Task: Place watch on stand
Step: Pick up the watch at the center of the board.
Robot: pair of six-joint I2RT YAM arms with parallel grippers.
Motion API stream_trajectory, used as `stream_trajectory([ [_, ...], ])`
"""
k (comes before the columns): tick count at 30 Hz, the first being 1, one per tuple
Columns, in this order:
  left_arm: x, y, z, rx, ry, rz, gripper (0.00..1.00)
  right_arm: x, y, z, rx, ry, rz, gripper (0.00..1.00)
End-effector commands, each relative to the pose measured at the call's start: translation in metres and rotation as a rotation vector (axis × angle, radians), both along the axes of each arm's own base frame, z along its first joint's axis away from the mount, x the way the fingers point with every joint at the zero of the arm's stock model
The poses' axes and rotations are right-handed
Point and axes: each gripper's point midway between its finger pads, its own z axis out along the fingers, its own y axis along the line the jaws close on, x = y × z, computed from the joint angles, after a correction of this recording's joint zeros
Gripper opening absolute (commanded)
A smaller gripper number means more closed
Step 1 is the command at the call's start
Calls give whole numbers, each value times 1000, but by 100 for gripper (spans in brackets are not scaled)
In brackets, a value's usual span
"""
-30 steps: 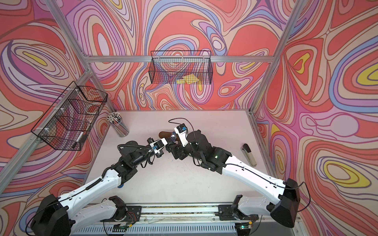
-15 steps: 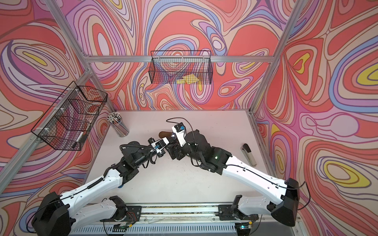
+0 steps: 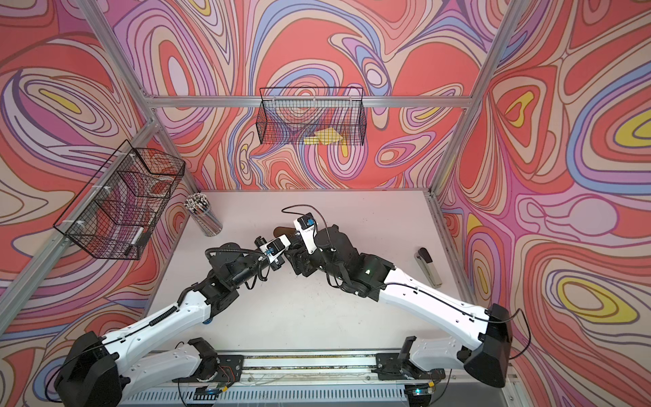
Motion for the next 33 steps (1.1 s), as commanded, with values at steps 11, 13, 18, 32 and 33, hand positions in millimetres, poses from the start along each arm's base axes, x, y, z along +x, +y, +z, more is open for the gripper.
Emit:
stream_trajectory([
  [11,-9,-4,38,-65,-21,-49,0,-5,2,-12,-38,23,27,52],
  [13,-10,-4,36,-67,-14,-51,0,-4,2,-9,-39,18,26,50],
  [18,-10,-3,35,-74,1,-47,0,-3,6,-18,-68,40,32,41],
  [32,-10,7,43,-101,3,0,22,9,-10,-22,-110,56,-85,25],
  [33,-10,9,45,-108,0,6,28,10,-12,-24,-125,60,-100,25],
])
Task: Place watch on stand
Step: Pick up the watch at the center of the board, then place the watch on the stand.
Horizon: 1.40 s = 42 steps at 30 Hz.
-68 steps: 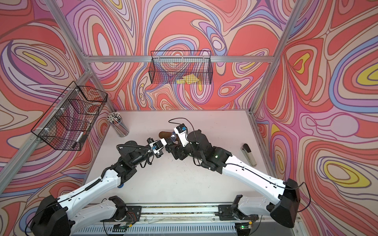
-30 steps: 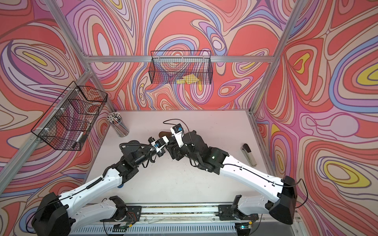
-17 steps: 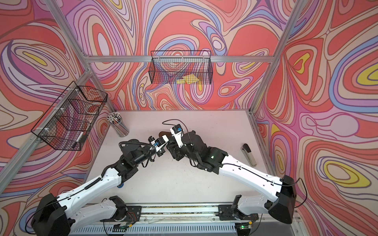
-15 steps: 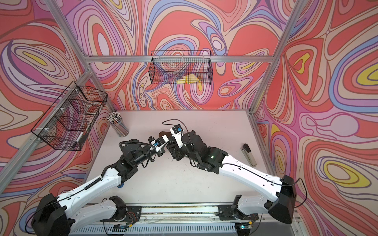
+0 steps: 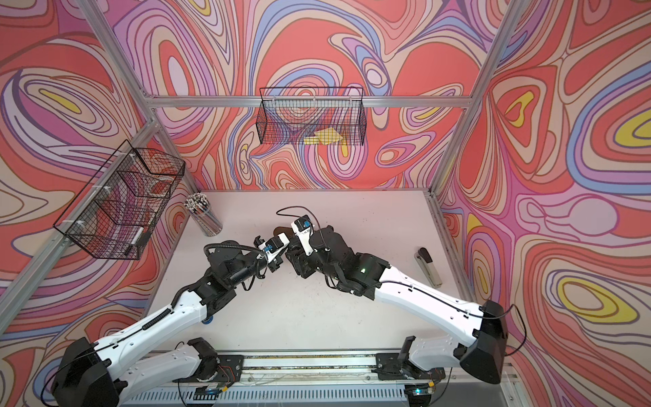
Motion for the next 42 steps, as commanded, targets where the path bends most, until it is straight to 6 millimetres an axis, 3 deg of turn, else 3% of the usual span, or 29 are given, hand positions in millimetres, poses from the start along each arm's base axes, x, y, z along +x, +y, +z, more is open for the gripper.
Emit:
stream_trajectory([
  [1,-5,7,43,-97,-76,20,32,9,-14,-10,-78,24,-87,25],
  [4,-8,12,49,-114,-88,33,46,15,-24,-15,-126,25,-145,24],
  [8,-18,21,56,-149,-79,40,56,32,-49,-15,-144,50,-271,24],
  [10,-12,34,60,-197,-32,116,61,44,-66,-13,-133,80,-348,23],
  [13,13,61,60,-250,118,325,68,63,-101,-15,-115,156,-470,23],
  [15,31,71,57,-227,257,416,66,76,-122,-16,-108,207,-533,23],
  [17,51,75,43,-192,458,458,57,85,-139,-10,-121,232,-586,22],
  [20,70,80,18,-198,736,473,48,91,-152,0,-147,240,-628,21],
  [22,77,83,6,-193,805,500,48,94,-160,-5,-163,270,-648,21],
  [31,75,97,-53,-209,1041,566,42,82,-169,-53,-171,362,-673,21],
  [42,84,99,-81,-245,1054,576,41,88,-150,-75,-90,376,-618,20],
])
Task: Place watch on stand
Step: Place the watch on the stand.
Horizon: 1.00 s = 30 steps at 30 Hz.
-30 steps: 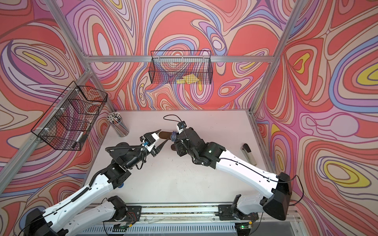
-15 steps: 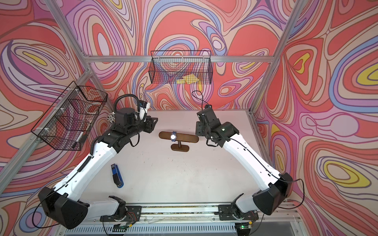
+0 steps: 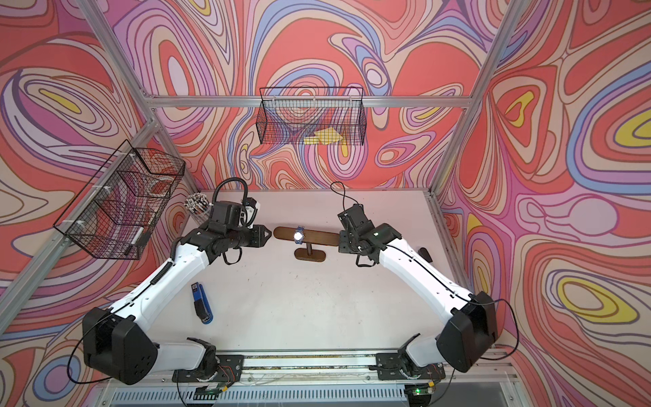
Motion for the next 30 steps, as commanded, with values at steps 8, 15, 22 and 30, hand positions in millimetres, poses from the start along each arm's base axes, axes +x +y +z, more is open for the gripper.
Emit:
stream_trajectory([
  [8,11,-3,-11,-22,-18,4,42,16,18,2,85,-70,19,19],
  [15,15,-8,-12,-52,-39,-1,42,20,25,-2,109,-56,25,19],
  [22,17,-4,-17,-38,-58,18,42,23,32,-10,118,-36,40,19],
  [30,22,2,-25,-10,-82,45,43,28,33,-12,90,-37,49,19],
])
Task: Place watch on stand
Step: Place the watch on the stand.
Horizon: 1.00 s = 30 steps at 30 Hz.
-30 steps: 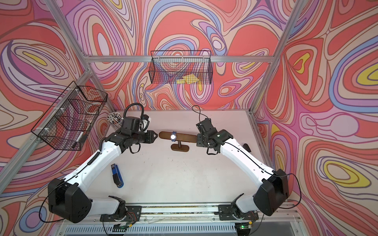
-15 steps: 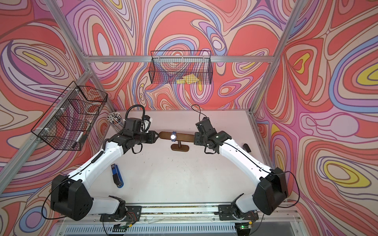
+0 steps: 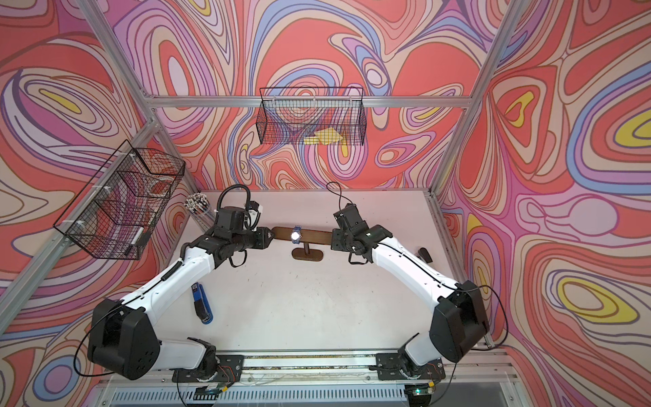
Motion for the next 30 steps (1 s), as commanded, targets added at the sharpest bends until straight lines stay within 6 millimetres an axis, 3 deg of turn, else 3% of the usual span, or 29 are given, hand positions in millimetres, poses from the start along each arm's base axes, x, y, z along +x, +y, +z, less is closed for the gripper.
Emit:
stream_trajectory([
  [1,6,5,-3,1,-22,33,43,7,7,7,14,-25,16,19],
  [30,9,-15,-9,-123,-73,-24,41,20,23,9,42,-36,61,18],
])
